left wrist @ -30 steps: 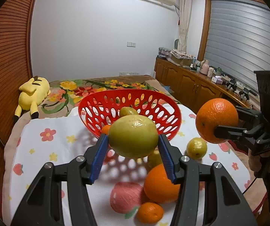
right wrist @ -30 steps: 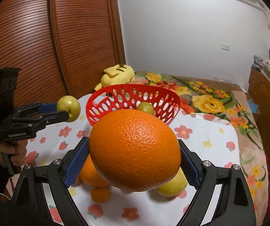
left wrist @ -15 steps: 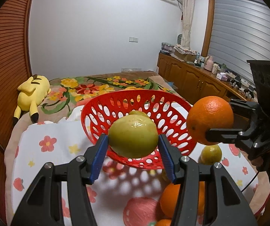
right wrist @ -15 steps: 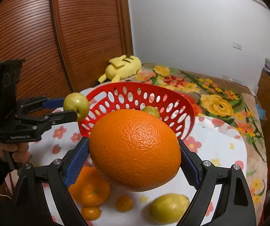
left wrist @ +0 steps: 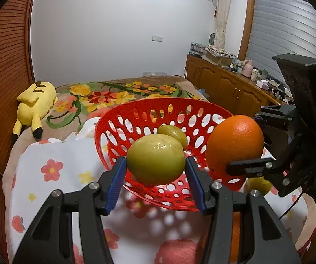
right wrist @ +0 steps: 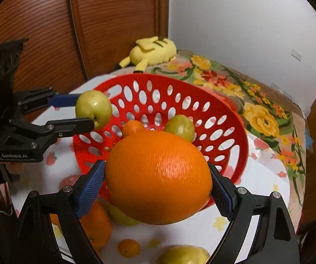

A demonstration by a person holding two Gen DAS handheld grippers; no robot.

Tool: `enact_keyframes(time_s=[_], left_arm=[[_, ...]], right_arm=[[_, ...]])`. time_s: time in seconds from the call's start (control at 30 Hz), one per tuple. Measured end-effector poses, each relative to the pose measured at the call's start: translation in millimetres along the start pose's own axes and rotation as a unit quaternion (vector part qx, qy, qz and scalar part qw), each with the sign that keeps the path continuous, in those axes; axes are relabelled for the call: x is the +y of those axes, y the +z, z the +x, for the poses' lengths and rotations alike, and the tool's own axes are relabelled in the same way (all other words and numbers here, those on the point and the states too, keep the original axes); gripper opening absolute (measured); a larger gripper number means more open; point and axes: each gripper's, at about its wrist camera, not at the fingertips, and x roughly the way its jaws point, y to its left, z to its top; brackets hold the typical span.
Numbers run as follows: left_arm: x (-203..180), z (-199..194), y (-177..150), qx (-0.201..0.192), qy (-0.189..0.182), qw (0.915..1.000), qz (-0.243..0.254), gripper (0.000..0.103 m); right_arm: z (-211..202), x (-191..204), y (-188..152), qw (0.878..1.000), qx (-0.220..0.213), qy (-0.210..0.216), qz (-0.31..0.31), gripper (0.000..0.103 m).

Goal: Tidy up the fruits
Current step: 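Lower the large orange into the red basket and open the right tool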

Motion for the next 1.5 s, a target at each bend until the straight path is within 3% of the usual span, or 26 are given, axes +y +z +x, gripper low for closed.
enact_keyframes(time_s=[0.3, 0.87, 1.0, 1.5], left_arm=[[2.1, 4.6, 3.4, 0.003, -0.002, 1.0, 0.003, 0.053], [3.3, 6.6, 5.1, 0.005, -0.002, 1.0, 0.007, 0.053], [4.8, 8.5, 3.9, 0.008, -0.004, 0.9999, 0.006, 0.053], [-10.9, 14.2, -1.2, 0.022, -0.014, 0.9996, 0.013, 0.055]], right_arm=[[35.7, 2.6, 2.3, 0.998, 0.054, -0.007, -0.028, 0.09], [60.3, 0.2, 11.5, 0.994, 0.104, -0.012, -0.024, 0.09], [52.6, -1.5, 15.0, 0.995, 0.091, -0.028, -0.022, 0.09], [0.1, -15.6, 0.3, 0.999, 0.033, -0.02, 0.034, 0.09]])
